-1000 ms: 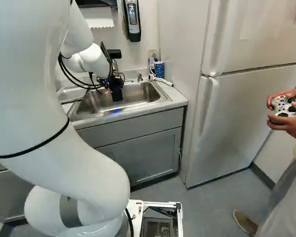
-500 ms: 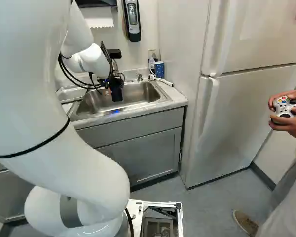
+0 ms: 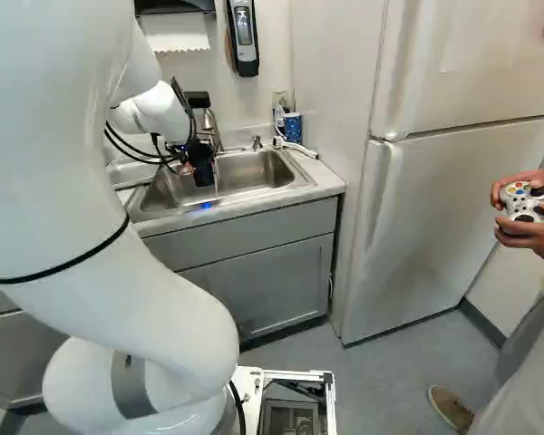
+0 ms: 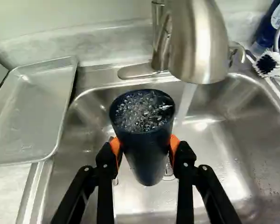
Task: Rinse the cup and place it in the tray
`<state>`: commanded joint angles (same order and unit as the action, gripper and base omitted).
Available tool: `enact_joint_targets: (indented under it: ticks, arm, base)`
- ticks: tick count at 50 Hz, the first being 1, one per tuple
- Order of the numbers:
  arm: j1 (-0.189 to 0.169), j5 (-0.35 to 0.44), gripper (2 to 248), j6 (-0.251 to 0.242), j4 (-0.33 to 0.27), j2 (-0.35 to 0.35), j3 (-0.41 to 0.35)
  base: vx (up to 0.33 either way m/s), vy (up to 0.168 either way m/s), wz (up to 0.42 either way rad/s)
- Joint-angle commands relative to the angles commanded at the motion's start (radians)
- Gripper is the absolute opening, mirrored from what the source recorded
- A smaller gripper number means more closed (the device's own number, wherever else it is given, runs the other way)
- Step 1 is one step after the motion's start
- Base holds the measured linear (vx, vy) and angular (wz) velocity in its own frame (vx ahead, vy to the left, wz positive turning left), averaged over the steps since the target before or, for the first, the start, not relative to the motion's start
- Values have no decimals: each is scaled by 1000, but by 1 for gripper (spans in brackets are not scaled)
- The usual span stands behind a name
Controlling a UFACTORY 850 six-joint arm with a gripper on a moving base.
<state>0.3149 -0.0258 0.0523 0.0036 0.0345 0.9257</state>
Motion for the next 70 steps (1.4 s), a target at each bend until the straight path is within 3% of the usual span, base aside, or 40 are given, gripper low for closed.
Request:
enact_joint_targets:
  ticks: [22, 40, 70]
  arm:
    - [72, 16, 121, 0, 0, 6, 6]
    - [125, 109, 121, 0, 14, 9, 10]
    - [132, 297, 121, 0, 73, 3, 3]
  base:
    - [0, 0, 0]
    - [0, 0, 0]
    - [0, 0, 0]
